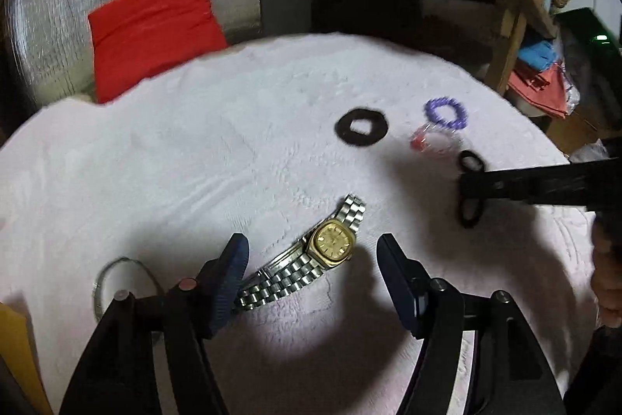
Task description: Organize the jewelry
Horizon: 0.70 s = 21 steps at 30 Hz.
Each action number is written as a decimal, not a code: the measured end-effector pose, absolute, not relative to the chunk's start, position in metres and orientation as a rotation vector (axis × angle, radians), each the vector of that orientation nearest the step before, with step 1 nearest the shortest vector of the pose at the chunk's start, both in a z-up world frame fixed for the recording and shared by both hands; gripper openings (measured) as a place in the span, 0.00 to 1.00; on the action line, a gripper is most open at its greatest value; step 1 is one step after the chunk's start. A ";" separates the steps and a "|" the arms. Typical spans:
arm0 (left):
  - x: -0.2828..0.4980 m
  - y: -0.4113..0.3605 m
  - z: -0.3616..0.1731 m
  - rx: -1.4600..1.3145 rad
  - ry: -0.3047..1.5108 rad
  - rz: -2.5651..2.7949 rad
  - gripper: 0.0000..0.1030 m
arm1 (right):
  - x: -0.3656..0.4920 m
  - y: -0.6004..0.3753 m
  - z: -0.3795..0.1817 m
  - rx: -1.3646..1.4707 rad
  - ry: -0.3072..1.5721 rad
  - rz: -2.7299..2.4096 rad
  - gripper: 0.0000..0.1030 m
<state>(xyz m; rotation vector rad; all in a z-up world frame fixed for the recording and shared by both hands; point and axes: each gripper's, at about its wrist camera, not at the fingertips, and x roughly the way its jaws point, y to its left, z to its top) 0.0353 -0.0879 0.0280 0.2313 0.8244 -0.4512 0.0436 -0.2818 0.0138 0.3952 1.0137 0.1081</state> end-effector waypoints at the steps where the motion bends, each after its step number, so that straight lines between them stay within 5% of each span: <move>1: 0.037 -0.090 0.026 0.234 0.835 -0.446 0.58 | 0.043 -0.286 0.014 0.415 1.020 0.117 0.09; 6: 0.034 -0.098 0.027 0.279 0.831 -0.444 0.28 | 0.036 -0.305 0.014 0.494 1.023 0.126 0.12; 12: 0.033 -0.093 0.031 0.258 0.847 -0.435 0.26 | 0.037 -0.306 0.010 0.520 1.032 0.114 0.23; 19: 0.025 -0.079 0.044 0.210 0.849 -0.439 0.22 | 0.042 -0.279 0.013 0.360 0.998 0.072 0.23; 21: 0.021 -0.072 0.050 0.195 0.843 -0.437 0.22 | 0.040 -0.267 0.016 0.260 0.981 0.043 0.13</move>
